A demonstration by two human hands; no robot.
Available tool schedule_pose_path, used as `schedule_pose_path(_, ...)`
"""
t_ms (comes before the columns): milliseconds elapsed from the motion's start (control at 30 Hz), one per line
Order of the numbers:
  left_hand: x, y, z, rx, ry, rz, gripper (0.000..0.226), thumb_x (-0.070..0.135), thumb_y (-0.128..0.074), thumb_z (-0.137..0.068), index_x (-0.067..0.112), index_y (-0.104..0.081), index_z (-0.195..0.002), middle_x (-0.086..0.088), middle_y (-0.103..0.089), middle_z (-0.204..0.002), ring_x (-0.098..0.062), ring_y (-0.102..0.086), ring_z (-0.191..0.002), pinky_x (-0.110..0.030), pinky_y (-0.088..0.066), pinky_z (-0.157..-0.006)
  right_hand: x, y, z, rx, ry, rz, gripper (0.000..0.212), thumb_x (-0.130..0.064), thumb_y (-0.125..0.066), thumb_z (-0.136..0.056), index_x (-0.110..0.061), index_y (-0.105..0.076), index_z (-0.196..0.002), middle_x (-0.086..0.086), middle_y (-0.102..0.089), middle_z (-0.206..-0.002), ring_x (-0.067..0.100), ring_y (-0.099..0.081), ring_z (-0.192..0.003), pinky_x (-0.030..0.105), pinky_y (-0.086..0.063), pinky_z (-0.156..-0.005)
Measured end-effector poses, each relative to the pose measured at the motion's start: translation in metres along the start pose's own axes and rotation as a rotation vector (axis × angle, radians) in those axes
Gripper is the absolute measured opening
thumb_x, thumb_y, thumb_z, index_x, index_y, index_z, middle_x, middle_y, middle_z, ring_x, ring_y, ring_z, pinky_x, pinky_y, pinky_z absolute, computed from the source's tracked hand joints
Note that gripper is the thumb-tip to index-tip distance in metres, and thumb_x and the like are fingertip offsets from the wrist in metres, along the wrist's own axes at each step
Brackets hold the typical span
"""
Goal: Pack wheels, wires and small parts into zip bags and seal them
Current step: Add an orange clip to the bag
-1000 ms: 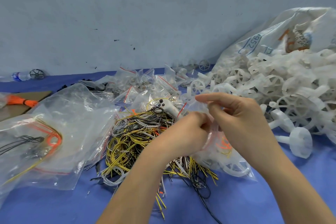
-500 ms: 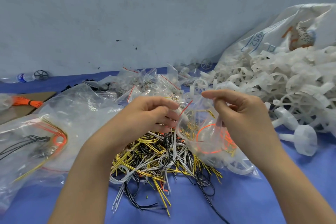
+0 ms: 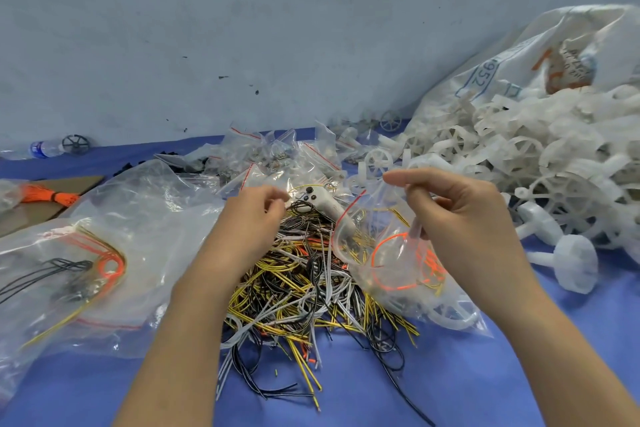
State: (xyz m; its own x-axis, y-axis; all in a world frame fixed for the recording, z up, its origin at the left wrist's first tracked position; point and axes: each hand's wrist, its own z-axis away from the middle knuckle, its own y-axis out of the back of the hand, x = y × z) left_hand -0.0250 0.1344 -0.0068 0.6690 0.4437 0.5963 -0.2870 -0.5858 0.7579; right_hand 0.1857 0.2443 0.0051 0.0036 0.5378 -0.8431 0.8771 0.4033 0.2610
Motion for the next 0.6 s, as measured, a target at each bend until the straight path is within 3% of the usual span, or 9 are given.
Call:
schedule_pose_path(100,-0.005,-0.021,-0.003,-0.108,-0.007,-0.169,0.026,0.027,-0.050,-0.100,0.022,-0.067,-0.119,0.005,-0.069,-0.107,-0.015,-0.065,-0.093,-0.034,-0.053,-0.084,0.001,0.001,0.000,0.005,0.000,0.013,0.040,-0.014,-0.056,-0.092,-0.050,-0.075,-0.089,0.005,-0.059,-0.053,0.027,-0.061,-0.054,0.045,-0.052,-0.056)
schedule_pose_path(167,-0.006,-0.032,-0.006,-0.101,-0.022,-0.292,0.027,0.029,-0.049,-0.099,0.022,-0.068,-0.118,0.001,-0.071,-0.111,-0.021,-0.062,-0.103,-0.041,-0.051,-0.091,0.002,0.001,-0.001,0.009,0.001,0.014,0.041,-0.014,-0.056,-0.092,-0.049,-0.075,-0.089,0.006,-0.060,-0.054,0.030,-0.060,-0.055,0.047,-0.052,-0.056)
schedule_pose_path(267,-0.010,-0.041,-0.012,-0.042,-0.021,-0.472,0.030,0.033,-0.046,-0.099,0.021,-0.066,-0.117,-0.003,-0.067,-0.113,-0.028,-0.055,-0.111,-0.042,-0.043,-0.093,0.003,0.000,-0.002,0.009,0.007,0.012,0.040,-0.013,-0.056,-0.092,-0.049,-0.075,-0.089,0.007,-0.060,-0.056,0.027,-0.060,-0.054,0.046,-0.054,-0.058)
schedule_pose_path(367,-0.013,-0.047,-0.014,-0.029,0.004,-0.593,0.030,0.037,-0.046,-0.099,0.021,-0.067,-0.115,-0.006,-0.064,-0.114,-0.030,-0.050,-0.113,-0.041,-0.039,-0.093,0.004,-0.001,-0.002,0.003,0.014,0.008,0.040,-0.013,-0.056,-0.092,-0.048,-0.075,-0.089,0.003,-0.059,-0.052,0.017,-0.058,-0.049,0.033,-0.047,-0.052)
schedule_pose_path(600,-0.017,-0.055,-0.017,0.011,0.015,-0.583,0.025,0.041,-0.053,-0.097,0.028,-0.070,-0.111,-0.004,-0.064,-0.113,-0.028,-0.050,-0.114,-0.043,-0.037,-0.098,0.004,-0.004,-0.002,0.004,0.023,-0.004,0.038,-0.011,-0.056,-0.093,-0.043,-0.077,-0.088,0.006,-0.058,-0.051,0.009,-0.055,-0.045,0.032,-0.043,-0.050)
